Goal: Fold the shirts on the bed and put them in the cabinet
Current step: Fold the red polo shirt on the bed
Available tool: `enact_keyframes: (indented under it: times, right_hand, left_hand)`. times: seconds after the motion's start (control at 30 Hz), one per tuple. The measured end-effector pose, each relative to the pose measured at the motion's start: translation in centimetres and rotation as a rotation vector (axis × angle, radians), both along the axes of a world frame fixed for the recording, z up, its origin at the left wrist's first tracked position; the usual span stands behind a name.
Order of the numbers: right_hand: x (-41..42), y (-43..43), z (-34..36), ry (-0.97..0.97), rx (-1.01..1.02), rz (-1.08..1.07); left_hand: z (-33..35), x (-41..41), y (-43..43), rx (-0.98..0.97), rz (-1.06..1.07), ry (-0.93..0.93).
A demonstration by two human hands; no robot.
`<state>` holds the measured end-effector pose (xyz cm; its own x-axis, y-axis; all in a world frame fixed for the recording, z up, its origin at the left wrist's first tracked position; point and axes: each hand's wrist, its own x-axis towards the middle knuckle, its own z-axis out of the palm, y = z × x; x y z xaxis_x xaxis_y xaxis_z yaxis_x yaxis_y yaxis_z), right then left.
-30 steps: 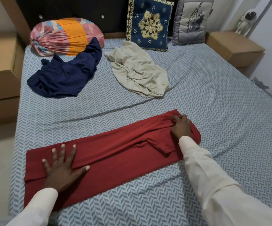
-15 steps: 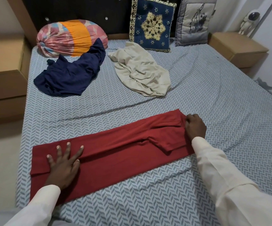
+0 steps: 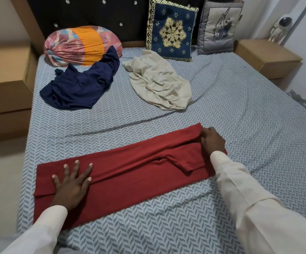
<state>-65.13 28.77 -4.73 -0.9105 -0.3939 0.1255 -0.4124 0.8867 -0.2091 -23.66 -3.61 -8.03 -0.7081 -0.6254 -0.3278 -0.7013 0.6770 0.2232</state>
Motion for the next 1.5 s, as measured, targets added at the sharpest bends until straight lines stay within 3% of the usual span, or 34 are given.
enact_keyframes:
  times: [0.13,0.33,0.5,0.6,0.7,0.77,0.97,1.1,1.2,1.4,1.5]
  right_hand:
    - [0.7,0.9,0.0,0.05,-0.083,-0.052]
    - [1.6,2.6,-2.1,-0.001,-0.012,-0.081]
    - [2.0,-0.8,-1.6,0.067,-0.089,-0.167]
    - [5.3,-6.3,-2.2,0.179,-0.224,0.024]
    - [10.8,-12.3,-3.4,0.099,-0.212,0.365]
    - [12.8,-14.5,-4.4,0.057,-0.151,0.45]
    - [6.6,-12.0,-6.0,0.026,-0.048,0.181]
    - [0.4,-8.6,-6.1,-0.074,0.19,-0.006]
    - [-2.0,-6.4,-5.3,-0.087,0.205,-0.178]
    - [-1.7,-6.8,-4.3,-0.188,0.236,-0.222]
    - [-3.5,-5.5,-3.2,-0.374,0.046,-0.112]
  left_hand:
    - [-0.2,0.3,0.0,0.005,-0.003,-0.016]
    - [-0.3,0.1,0.3,-0.046,0.028,-0.039]
    - [0.0,-1.4,0.5,-0.076,0.186,0.035]
    - [-0.1,-2.6,0.5,-0.147,0.157,0.05]
    - [-1.0,-3.0,0.5,-0.089,0.077,0.006]
    - [-1.2,-2.8,0.4,-0.074,0.088,-0.035]
    - [-1.2,-2.6,-0.1,-0.063,0.093,-0.047]
    - [-1.2,-2.6,0.0,-0.061,0.091,-0.05]
    - [-1.3,-2.6,0.0,-0.059,0.09,-0.051]
    - [-1.2,-2.8,-0.2,-0.019,0.1,-0.069]
    - [-1.1,-2.6,-0.7,-0.006,0.08,-0.06]
